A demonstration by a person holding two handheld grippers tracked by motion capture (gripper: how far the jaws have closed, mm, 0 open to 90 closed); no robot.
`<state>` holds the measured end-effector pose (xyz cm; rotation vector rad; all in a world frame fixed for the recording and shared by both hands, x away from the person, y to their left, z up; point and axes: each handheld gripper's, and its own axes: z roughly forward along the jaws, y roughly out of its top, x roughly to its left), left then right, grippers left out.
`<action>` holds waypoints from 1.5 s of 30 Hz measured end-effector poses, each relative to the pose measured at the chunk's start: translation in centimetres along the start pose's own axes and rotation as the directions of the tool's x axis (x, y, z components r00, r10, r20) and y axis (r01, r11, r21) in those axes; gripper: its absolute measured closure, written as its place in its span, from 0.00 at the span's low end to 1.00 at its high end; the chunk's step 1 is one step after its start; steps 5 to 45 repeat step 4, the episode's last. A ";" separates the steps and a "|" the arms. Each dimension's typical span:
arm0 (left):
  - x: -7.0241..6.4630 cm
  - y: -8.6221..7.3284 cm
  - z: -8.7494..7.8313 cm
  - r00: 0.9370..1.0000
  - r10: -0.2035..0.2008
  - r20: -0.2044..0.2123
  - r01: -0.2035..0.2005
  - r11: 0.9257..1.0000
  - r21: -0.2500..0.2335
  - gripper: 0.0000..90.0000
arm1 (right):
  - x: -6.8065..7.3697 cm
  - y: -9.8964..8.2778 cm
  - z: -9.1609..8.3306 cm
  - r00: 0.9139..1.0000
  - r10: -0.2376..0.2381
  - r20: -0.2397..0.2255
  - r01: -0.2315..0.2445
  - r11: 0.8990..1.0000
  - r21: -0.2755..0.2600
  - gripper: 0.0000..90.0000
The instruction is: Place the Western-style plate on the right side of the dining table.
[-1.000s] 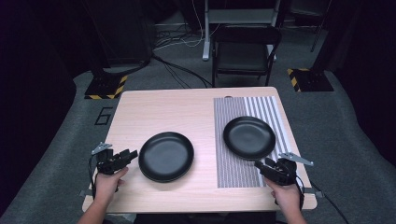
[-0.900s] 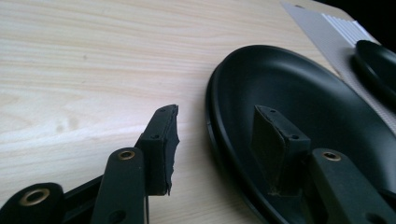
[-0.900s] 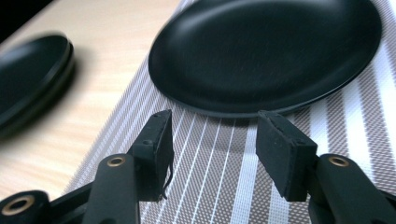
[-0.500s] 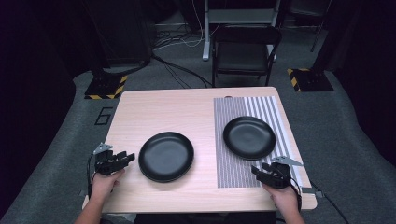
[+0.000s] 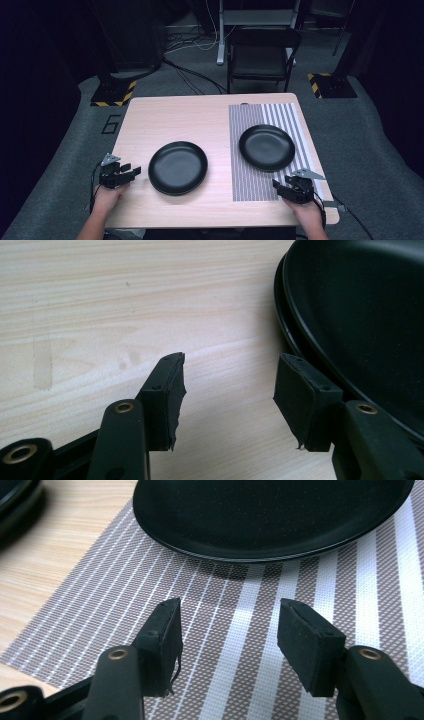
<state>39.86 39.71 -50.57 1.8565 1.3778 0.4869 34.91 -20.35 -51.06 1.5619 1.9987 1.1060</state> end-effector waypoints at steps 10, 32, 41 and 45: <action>0.3 -0.1 0.1 1.000 0.000 -0.008 0.000 1.000 0.008 0.49 | -0.4 -0.1 0.3 1.000 -0.006 0.020 0.006 1.000 0.008 0.45; 0.3 -0.1 0.1 1.000 0.000 -0.008 0.000 1.000 0.008 0.49 | -0.4 -0.1 0.3 1.000 -0.006 0.020 0.006 1.000 0.008 0.45; 0.3 -0.1 0.1 1.000 0.000 -0.008 0.000 1.000 0.008 0.49 | -0.4 -0.1 0.3 1.000 -0.006 0.020 0.006 1.000 0.008 0.45; 0.3 -0.1 0.1 1.000 0.000 -0.008 0.000 1.000 0.008 0.49 | -0.4 -0.1 0.3 1.000 -0.006 0.020 0.006 1.000 0.008 0.45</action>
